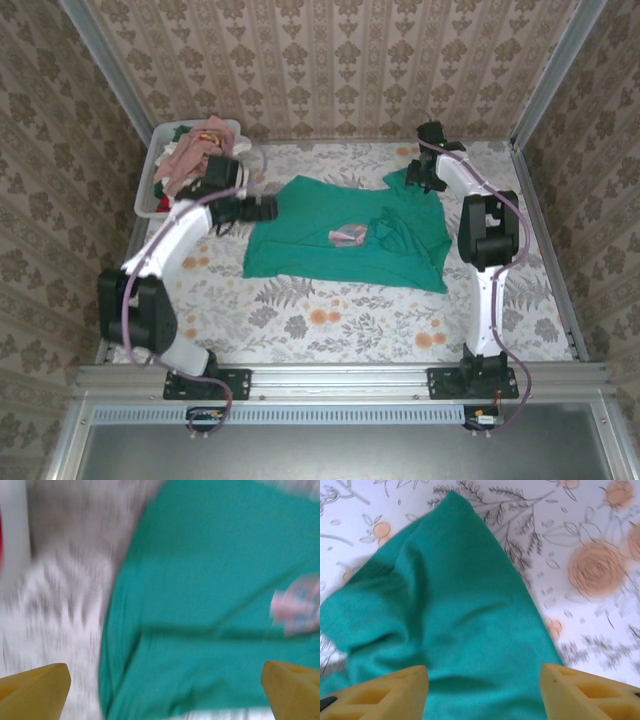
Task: Fold and stack the t-shirts
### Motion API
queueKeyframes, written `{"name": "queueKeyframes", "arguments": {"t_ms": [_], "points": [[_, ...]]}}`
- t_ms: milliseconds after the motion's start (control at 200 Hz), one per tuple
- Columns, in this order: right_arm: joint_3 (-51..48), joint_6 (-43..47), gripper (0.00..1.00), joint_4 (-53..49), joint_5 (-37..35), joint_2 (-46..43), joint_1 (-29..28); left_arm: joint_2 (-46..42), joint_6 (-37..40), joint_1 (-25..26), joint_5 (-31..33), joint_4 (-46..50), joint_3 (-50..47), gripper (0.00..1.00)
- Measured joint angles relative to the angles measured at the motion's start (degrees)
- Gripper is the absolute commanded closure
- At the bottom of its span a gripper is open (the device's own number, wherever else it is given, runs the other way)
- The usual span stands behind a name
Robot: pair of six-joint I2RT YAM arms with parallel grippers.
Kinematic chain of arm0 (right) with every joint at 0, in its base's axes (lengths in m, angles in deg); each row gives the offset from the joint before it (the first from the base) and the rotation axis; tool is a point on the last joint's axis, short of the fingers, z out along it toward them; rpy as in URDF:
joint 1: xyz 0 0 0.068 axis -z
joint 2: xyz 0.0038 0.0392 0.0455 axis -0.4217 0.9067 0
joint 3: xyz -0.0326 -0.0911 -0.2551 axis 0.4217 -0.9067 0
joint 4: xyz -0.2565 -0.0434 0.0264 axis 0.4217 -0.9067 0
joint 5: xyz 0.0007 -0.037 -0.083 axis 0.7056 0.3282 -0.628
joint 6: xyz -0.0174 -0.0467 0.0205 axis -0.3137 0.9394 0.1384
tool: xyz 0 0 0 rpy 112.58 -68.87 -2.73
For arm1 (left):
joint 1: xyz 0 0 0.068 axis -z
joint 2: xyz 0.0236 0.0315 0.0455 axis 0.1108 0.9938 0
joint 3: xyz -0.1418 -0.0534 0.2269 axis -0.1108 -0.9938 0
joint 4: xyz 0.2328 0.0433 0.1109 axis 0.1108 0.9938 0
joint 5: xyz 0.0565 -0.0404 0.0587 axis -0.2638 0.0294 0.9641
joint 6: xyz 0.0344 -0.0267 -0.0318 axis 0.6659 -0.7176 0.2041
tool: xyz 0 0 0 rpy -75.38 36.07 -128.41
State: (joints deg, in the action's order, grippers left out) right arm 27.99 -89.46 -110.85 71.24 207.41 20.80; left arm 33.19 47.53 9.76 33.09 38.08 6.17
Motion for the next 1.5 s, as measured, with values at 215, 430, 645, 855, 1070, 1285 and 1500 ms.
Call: {"name": "queueKeyframes", "arguments": {"t_ms": [215,430,645,855,1070,1285,1500], "points": [[17.1,0.0,0.36,-6.3,1.4,10.1,0.5,28.5,3.7,0.0,1.0,-1.8,29.7,0.08],[29.9,-0.1,0.36,-11.2,2.0,17.6,0.7,49.3,4.6,0.6,0.9,1.6,46.7,0.13],[35.7,-0.5,0.36,-16.4,4.4,21.9,1.2,53.8,5.0,1.4,0.6,4.3,54.3,0.21],[40.9,-0.9,0.48,-21.0,7.1,25.3,2.4,55.1,4.8,1.7,-0.9,4.8,54.8,0.39],[41.4,-1.1,0.74,-22.9,8.0,25.5,2.9,56.2,5.1,1.4,-1.9,4.6,55.6,0.6],[41.4,-0.6,0.97,-23.5,7.6,25.5,2.9,56.3,5.4,1.0,-4.5,4.6,55.5,0.84],[41.0,0.1,1.0,-22.9,7.4,25.1,2.9,54.1,5.4,-0.1,-7.8,2.7,50.9,1.0]]}}
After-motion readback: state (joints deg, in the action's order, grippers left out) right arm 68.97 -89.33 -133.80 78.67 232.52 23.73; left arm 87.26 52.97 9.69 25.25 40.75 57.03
